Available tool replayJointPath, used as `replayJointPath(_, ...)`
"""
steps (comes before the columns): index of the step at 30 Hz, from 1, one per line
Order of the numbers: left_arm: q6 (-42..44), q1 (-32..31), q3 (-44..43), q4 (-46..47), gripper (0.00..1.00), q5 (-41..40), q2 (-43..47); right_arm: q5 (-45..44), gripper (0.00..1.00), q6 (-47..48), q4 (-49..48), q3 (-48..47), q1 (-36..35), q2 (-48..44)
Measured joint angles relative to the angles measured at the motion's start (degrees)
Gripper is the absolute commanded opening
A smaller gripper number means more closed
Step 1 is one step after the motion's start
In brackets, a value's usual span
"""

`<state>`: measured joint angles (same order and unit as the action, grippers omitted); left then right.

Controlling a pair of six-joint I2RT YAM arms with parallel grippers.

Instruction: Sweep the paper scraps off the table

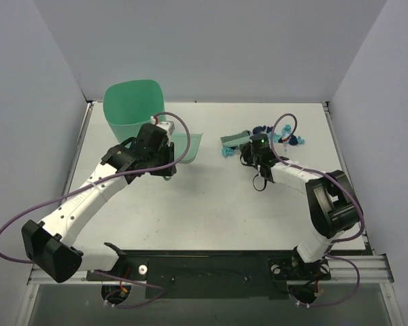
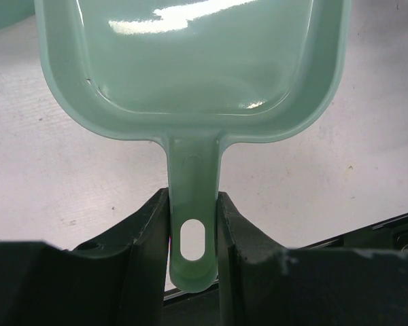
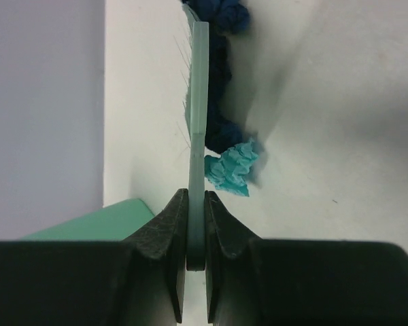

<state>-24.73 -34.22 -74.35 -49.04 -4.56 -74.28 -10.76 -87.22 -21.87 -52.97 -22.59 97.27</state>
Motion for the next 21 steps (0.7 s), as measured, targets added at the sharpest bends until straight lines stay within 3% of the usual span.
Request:
replayJointPath(11, 1.1, -1.8, 1.3, 0.3, 0.0, -0.2, -3.5, -3.5, 0.0, 1.0, -0.3, 18.1, -10.1, -16.9)
replayJointPath(15, 1.6, -2.9, 2.4, 0.5, 0.0, -0.2, -5.0, -4.1, 0.0, 5.0, 4.4, 18.6, -13.2, -23.0)
replayJointPath(21, 2.3, -4.2, 3.4, 0.4, 0.0, -0.9, -6.7, -5.8, 0.0, 16.0, 13.9, 11.2, -10.8, -27.0)
